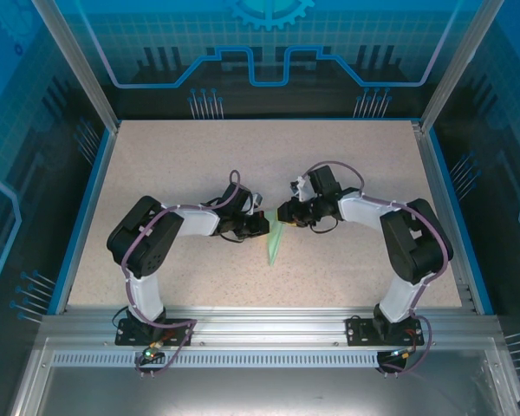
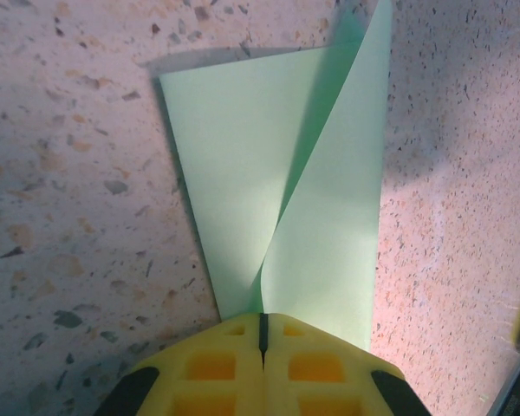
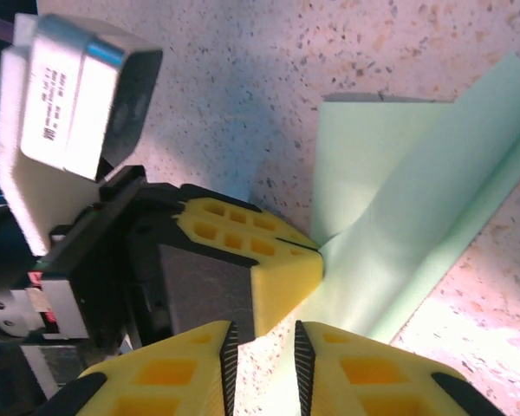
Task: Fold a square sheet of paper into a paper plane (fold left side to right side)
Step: Fold the wing for the fifth time at the center of the table.
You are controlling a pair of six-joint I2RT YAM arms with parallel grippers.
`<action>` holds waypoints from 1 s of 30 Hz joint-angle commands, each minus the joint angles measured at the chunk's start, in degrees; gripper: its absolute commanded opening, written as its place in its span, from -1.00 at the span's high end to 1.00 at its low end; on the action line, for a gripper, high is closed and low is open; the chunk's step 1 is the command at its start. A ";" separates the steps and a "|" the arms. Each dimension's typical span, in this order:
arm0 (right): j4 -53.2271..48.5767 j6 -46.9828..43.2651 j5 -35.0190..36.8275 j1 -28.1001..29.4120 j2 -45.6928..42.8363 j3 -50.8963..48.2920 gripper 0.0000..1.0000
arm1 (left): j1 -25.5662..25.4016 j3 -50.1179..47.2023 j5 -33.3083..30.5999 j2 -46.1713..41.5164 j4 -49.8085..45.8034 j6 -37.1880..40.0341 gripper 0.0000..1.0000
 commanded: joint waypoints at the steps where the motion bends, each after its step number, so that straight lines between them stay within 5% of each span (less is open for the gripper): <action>1: 1.41 1.80 -1.29 0.34 2.45 2.60 0.56 | 0.36 -1.60 -1.32 1.13 -0.59 1.21 0.99; 30: -2.69 -0.84 2.30 1.88 11.87 7.59 0.56 | 0.38 -3.16 -5.26 0.27 -2.13 1.28 1.00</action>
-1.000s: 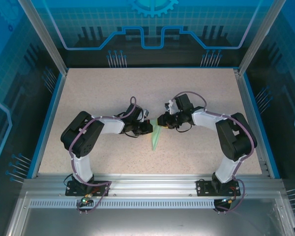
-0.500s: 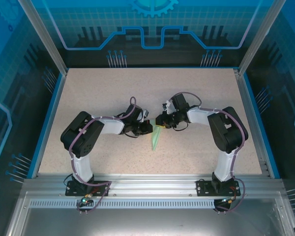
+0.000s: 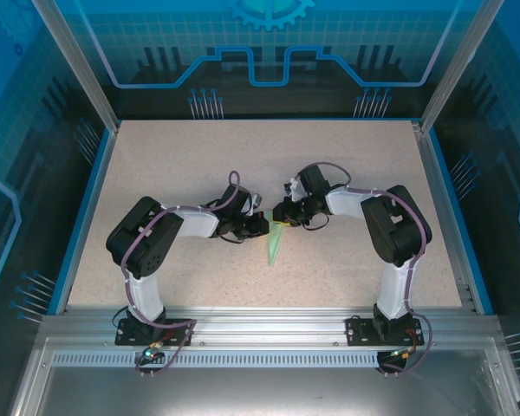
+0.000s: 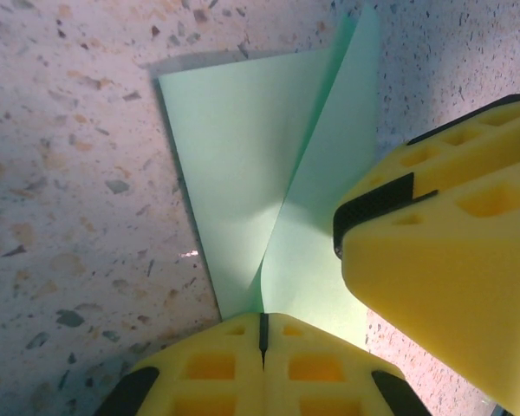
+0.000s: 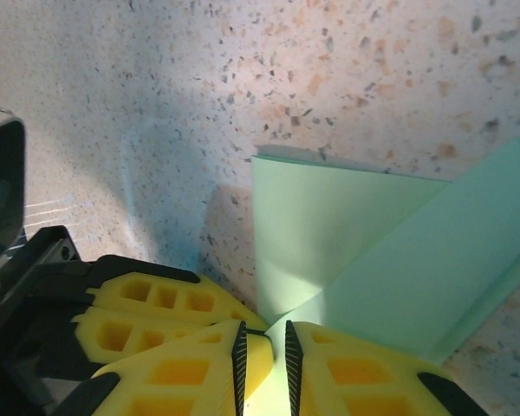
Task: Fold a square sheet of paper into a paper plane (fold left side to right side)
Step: Fold the wing for the fifth time at the center of the table.
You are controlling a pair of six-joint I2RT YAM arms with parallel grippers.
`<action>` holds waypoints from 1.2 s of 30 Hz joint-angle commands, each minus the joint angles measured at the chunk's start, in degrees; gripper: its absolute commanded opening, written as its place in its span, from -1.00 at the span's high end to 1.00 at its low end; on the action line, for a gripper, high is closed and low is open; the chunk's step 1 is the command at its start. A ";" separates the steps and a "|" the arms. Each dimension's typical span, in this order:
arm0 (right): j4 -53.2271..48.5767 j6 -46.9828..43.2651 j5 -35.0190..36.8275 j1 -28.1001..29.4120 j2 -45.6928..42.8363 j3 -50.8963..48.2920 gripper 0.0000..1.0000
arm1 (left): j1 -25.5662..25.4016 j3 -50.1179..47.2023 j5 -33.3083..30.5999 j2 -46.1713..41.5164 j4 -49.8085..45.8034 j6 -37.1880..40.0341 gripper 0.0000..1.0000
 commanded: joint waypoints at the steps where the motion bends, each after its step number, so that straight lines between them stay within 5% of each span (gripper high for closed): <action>1: -2.26 -1.37 0.87 0.96 1.37 1.50 0.56 | 0.38 -1.78 -4.75 0.60 -4.34 1.27 1.00; 22: -8.81 -2.35 3.88 1.13 5.14 3.65 0.54 | 0.44 -2.37 -4.82 -0.74 -4.26 1.62 1.00; 31: -11.41 -2.29 5.29 1.09 7.03 3.39 0.54 | 0.38 -4.31 -4.89 -13.35 -9.21 3.97 0.34; 36: -11.15 -1.99 5.09 1.05 7.17 3.36 0.54 | -1.37 -7.21 0.28 -21.05 -7.47 5.79 0.21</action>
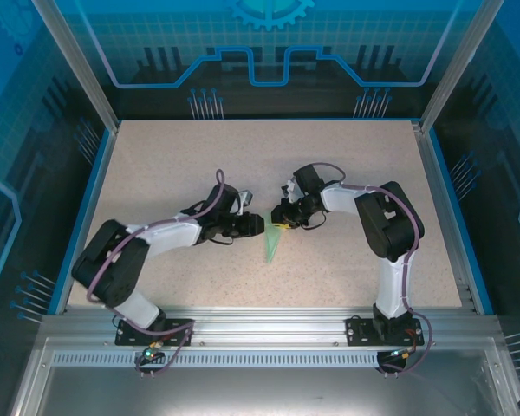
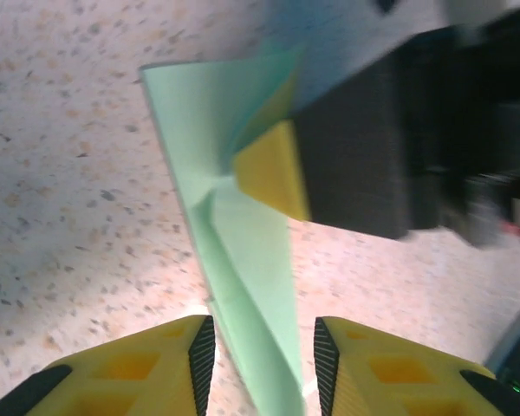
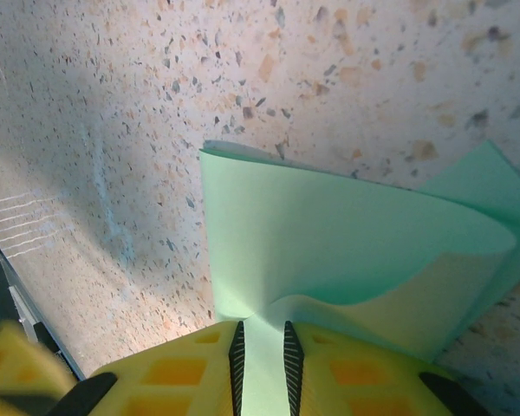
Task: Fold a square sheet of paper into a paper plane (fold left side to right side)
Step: Fold the wing for the fifth time at the center of the table.
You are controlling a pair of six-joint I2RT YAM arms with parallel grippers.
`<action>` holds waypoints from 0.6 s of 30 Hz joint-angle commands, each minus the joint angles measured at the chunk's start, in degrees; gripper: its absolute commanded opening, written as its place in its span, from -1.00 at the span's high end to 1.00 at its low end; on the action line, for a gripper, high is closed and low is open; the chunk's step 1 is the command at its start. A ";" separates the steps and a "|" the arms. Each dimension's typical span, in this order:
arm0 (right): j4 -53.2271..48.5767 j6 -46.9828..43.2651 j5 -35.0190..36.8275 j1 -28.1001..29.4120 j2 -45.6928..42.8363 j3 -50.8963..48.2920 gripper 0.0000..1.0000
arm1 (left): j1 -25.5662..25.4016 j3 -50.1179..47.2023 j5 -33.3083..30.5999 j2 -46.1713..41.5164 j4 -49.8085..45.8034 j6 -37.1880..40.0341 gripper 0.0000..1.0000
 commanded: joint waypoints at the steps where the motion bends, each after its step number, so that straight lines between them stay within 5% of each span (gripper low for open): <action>1: -4.88 -0.37 3.77 0.41 3.50 -0.93 0.54 | -2.22 -1.40 4.85 -3.82 0.12 2.75 0.21; 8: -4.66 -0.33 3.60 0.48 3.32 -1.01 0.53 | -7.95 2.27 8.16 1.96 1.71 3.52 0.24; 18: -4.66 -0.41 3.48 0.44 3.49 -1.01 0.53 | -8.78 4.03 8.03 8.52 1.23 3.73 0.31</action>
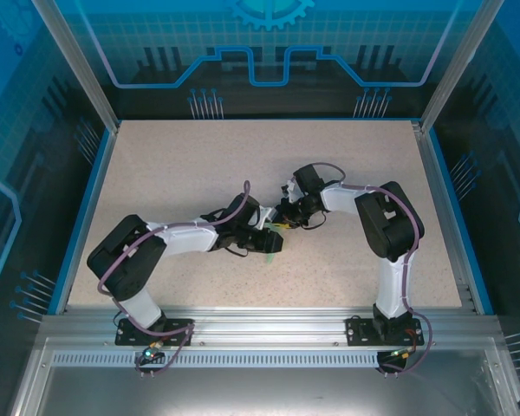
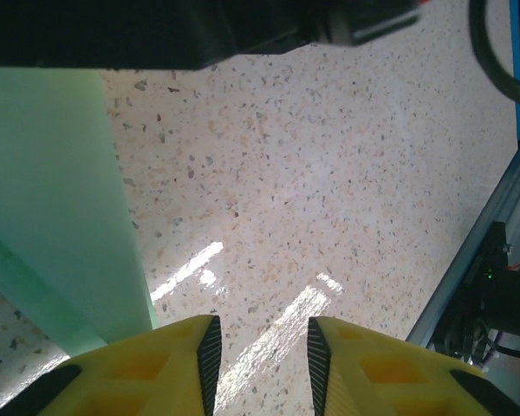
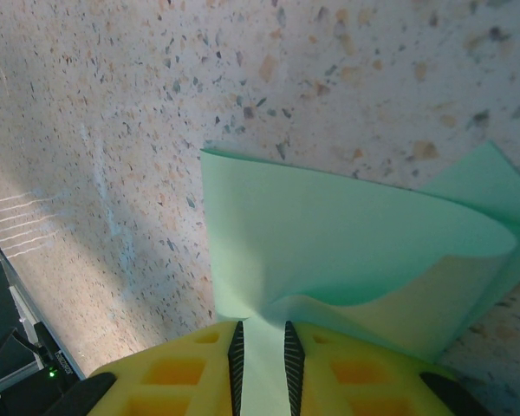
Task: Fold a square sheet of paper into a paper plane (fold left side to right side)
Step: Fold the wing for the fifth time at the center of the table.
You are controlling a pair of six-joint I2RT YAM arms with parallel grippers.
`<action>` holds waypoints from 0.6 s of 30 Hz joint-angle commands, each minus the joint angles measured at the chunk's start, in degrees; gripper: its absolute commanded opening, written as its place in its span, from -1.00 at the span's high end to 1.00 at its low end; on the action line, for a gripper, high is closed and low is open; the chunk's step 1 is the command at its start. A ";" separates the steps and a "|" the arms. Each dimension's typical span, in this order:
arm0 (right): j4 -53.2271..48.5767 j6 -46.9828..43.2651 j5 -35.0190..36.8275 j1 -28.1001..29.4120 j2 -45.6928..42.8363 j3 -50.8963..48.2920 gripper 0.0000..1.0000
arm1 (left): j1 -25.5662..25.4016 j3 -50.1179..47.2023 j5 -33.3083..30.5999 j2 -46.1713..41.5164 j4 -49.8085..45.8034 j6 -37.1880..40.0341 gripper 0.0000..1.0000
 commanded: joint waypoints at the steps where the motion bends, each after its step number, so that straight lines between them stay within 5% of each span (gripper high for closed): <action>1: -4.70 -0.42 3.45 0.49 3.50 -1.02 0.53 | -0.28 1.29 1.44 1.70 -0.03 1.13 0.32; 18: -5.36 -0.59 3.74 0.50 4.11 -0.67 0.52 | -0.39 -1.67 1.14 4.11 0.56 0.51 0.37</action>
